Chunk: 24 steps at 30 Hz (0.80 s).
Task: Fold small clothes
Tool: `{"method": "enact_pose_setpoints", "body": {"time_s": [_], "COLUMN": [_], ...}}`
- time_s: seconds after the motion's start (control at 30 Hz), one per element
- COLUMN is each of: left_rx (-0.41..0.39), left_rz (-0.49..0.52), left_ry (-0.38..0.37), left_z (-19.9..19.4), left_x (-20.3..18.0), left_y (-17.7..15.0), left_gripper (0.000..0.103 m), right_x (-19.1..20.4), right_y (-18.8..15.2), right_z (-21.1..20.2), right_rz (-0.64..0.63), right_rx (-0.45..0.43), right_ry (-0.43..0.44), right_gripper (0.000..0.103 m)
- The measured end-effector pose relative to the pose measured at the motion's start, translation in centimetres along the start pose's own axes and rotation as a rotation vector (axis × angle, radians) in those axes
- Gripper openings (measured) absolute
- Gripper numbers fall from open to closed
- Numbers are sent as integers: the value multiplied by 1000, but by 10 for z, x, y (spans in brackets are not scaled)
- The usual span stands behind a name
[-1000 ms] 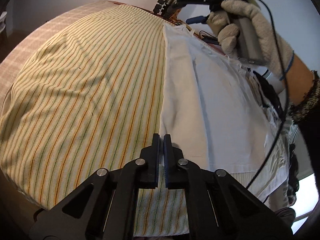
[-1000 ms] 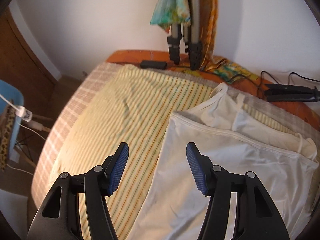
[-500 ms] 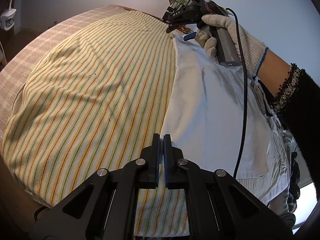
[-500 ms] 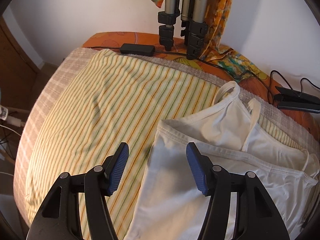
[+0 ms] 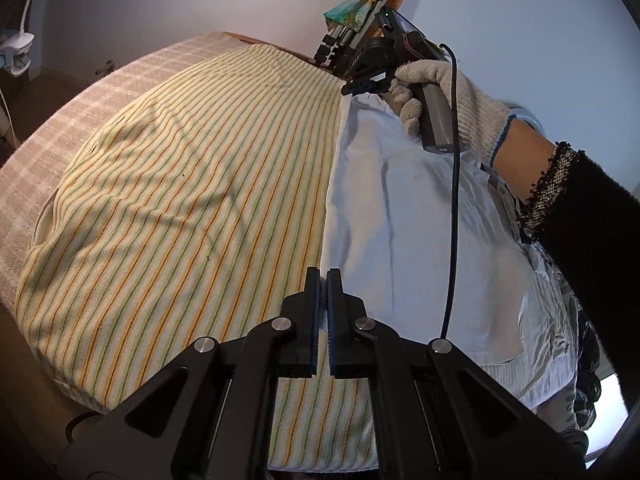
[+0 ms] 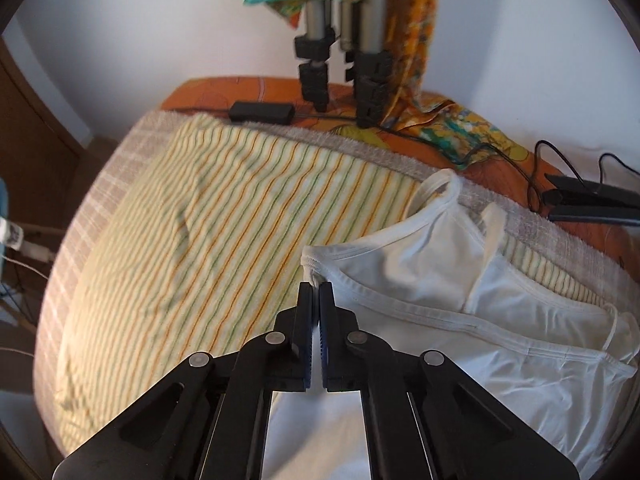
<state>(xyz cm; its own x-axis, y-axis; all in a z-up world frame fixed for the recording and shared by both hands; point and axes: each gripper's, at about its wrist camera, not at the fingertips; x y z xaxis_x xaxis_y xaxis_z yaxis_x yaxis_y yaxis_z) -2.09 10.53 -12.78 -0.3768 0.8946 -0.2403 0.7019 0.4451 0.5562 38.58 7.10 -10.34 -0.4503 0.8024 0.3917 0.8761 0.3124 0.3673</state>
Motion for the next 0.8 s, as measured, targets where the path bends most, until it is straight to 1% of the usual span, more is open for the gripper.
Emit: {"method": "enact_pose_setpoints", "body": {"time_s": [0.17,0.23,0.3,0.37,0.43,0.57,0.67,0.8], "left_rx": [-37,-50,-66,-61,-35,2,14,15], "left_rz": [52,88,129,160,172,218,252,281], "left_ry": [-23,-40,-53,-75,-103,-119,-99,-62], "left_z": [-11,-15,-20,-20,-15,-3,5,13], "left_x": [-17,-31,-47,-63,-78,-106,-118,-122], "left_y": [-1,-4,-7,-12,-15,-22,-28,-32], "left_gripper": [0,0,0,0,0,0,0,0], "right_x": [-24,-38,-47,-58,-73,-101,-115,-121], "right_y": [-3,-7,-12,-18,-23,-32,-37,-42], "right_z": [-38,-55,-64,-73,-81,-81,-73,-61], "right_rz": [39,50,46,52,65,95,116,122], "right_rx": [-71,-94,-110,-120,-127,-128,-119,-109], "right_ry": [61,79,78,72,66,54,60,65], "right_gripper": [1,1,1,1,1,1,1,1]}}
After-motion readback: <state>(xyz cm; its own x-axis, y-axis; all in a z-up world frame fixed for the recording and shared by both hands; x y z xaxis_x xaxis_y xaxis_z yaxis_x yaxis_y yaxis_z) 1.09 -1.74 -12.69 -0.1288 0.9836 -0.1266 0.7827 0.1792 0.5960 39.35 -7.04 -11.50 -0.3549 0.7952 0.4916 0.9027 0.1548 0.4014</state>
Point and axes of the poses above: each gripper's, at about its wrist camera, not at the fingertips, and z roughly the way its jaws point, x to its left, y to its top, and after that the axes turned 15 degrees about y, right-handed
